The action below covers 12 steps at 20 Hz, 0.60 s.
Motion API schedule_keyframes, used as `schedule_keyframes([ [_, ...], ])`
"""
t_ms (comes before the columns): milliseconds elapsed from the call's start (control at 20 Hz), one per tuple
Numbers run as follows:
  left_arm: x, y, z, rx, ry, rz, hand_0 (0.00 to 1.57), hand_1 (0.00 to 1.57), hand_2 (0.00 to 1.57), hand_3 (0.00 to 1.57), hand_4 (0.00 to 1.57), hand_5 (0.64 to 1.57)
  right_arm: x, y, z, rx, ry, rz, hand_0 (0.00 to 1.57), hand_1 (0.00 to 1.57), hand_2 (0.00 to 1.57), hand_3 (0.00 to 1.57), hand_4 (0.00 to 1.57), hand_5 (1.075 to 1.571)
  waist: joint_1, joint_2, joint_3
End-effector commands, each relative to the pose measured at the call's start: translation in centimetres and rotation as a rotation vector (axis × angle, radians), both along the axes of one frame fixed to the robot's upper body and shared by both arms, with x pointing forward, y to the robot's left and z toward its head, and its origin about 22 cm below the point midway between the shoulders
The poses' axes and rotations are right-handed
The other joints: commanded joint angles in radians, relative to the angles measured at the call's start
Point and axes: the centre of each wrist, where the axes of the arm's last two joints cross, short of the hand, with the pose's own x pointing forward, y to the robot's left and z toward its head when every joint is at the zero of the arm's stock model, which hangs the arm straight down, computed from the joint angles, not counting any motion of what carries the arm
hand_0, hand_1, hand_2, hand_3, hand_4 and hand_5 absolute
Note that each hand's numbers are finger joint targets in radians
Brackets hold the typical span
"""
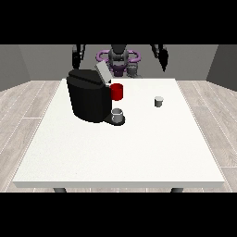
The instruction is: Insert the coffee pod into the coffee machine and close the lid
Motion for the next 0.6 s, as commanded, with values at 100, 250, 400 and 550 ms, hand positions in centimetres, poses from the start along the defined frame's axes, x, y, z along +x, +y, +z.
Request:
schedule_keyframes([
  [100, -0.1, 3.6, 0.3, 0.17, -0.043, -0.113, 0.0, 0.0, 0.0, 0.0, 0.0, 1.571, -0.1, 0.3, -1.0, 0.028, -0.027, -0.038, 0.0, 0.0, 0.0, 0.0, 0.0, 1.571, -0.022, 0.024, -0.0008],
  [250, 0.2, 4.5, 1.2, 0.321, -0.061, -0.209, 0.0, 0.0, 0.0, 0.0, 0.0, 1.571, 0.4, 0.3, -0.4, 0.044, -0.015, -0.053, 0.0, 0.0, 0.0, 0.0, 0.0, 1.571, -0.037, 0.021, -0.0006],
  [400, 1.7, 8.2, 3.1, 0.481, -0.035, -0.165, 0.0, 0.0, 0.0, 0.0, 0.0, 1.571, 1.2, 0.5, 1.4, -0.111, -0.151, -0.151, 0.0, 0.0, 0.0, 0.0, 0.0, 1.571, -0.102, 0.074, -0.0013],
  [550, 4.0, 11.7, 6.3, 0.531, -0.047, -0.147, 0.0, 0.0, 0.0, 0.0, 0.0, 1.571, 2.4, 1.7, 3.2, -0.108, -0.167, -0.135, 0.0, 0.0, 0.0, 0.0, 0.0, 1.571, -0.141, 0.131, -0.0015],
])
